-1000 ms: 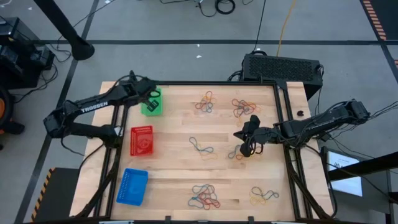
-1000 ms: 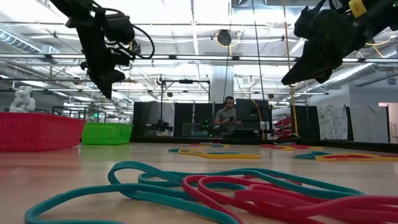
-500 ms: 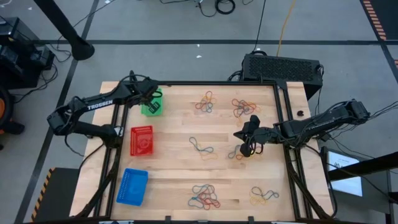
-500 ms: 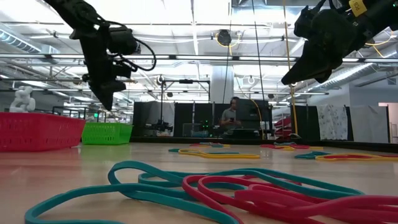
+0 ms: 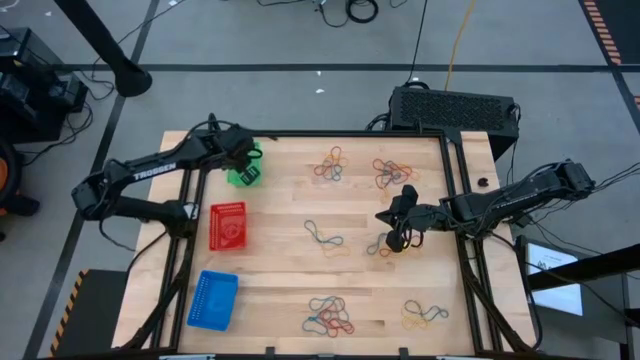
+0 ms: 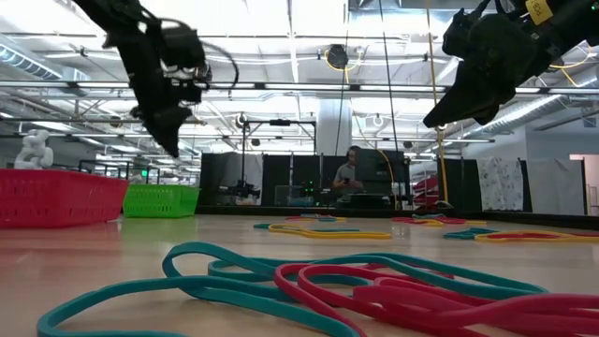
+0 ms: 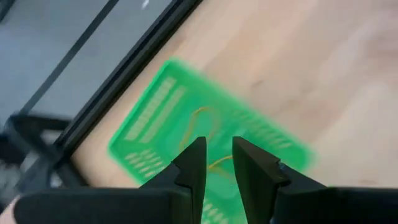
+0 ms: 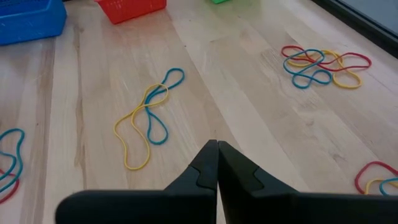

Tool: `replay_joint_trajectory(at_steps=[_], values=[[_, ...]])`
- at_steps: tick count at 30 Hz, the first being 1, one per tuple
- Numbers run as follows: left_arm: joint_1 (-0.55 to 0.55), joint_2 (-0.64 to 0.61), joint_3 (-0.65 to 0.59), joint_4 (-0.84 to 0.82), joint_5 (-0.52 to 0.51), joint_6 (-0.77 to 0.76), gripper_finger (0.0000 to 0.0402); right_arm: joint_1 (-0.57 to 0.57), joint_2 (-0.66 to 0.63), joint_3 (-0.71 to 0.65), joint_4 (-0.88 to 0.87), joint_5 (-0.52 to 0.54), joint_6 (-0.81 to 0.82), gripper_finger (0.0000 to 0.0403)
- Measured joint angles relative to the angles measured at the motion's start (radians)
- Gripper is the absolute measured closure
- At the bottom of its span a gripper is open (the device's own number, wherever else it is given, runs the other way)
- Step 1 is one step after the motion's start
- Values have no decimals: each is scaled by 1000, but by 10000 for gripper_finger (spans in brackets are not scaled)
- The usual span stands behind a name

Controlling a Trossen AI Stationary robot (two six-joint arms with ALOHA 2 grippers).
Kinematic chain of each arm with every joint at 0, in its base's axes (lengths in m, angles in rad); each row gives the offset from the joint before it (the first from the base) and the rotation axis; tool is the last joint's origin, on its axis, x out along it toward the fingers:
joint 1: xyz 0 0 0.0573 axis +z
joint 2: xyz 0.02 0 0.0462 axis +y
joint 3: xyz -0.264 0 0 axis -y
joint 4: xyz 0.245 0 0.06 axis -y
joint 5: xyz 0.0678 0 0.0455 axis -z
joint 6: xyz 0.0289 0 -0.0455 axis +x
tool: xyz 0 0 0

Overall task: Sort rubber bands into baskets
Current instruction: Put the yellow rubber band into the green bin

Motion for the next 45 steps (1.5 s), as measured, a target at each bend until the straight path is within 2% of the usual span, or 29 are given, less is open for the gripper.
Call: replay_joint_trajectory(at_steps=[2, 6, 8, 12, 15, 19, 23, 25, 28, 33, 37, 41, 43, 45], values=[[-44, -41, 4, 12, 39, -6, 316, 0, 0, 0, 0, 0, 0, 403], [-184, -121, 4, 88, 188, -60, 316, 0, 0, 0, 23, 0, 0, 403], [-286, -140, 4, 151, 200, -104, 316, 0, 0, 0, 44, 0, -5, 403], [-508, -130, 4, 300, 156, -161, 316, 0, 0, 0, 66, -1, -14, 403], [-684, -75, 5, 433, 86, -184, 316, 0, 0, 0, 88, -2, 7, 403], [-898, 41, 5, 606, -44, -182, 316, 9, 4, 1, 103, -34, 65, 403], [-1032, 181, 5, 767, -134, -143, 316, 66, 37, 1, 145, -91, 108, 403], [-1070, 250, 5, 856, -146, -120, 316, 109, 64, 1, 199, -131, 119, 403], [-1097, 343, 4, 975, -149, -91, 316, 172, 106, 1, 276, -255, 147, 403], [-1103, 442, 4, 1137, -113, -28, 316, 296, 160, 3, 337, -435, 365, 403], [-1103, 457, 4, 1127, -82, -27, 316, 418, 220, 41, 335, -477, 530, 403], [-1103, 457, 4, 1129, -79, -26, 316, 516, 305, 143, 305, -497, 602, 403], [-1103, 457, 4, 1130, -79, -26, 316, 551, 348, 222, 233, -514, 607, 403], [-1102, 457, 4, 1131, -78, -26, 316, 577, 394, 317, 83, -520, 603, 403]])
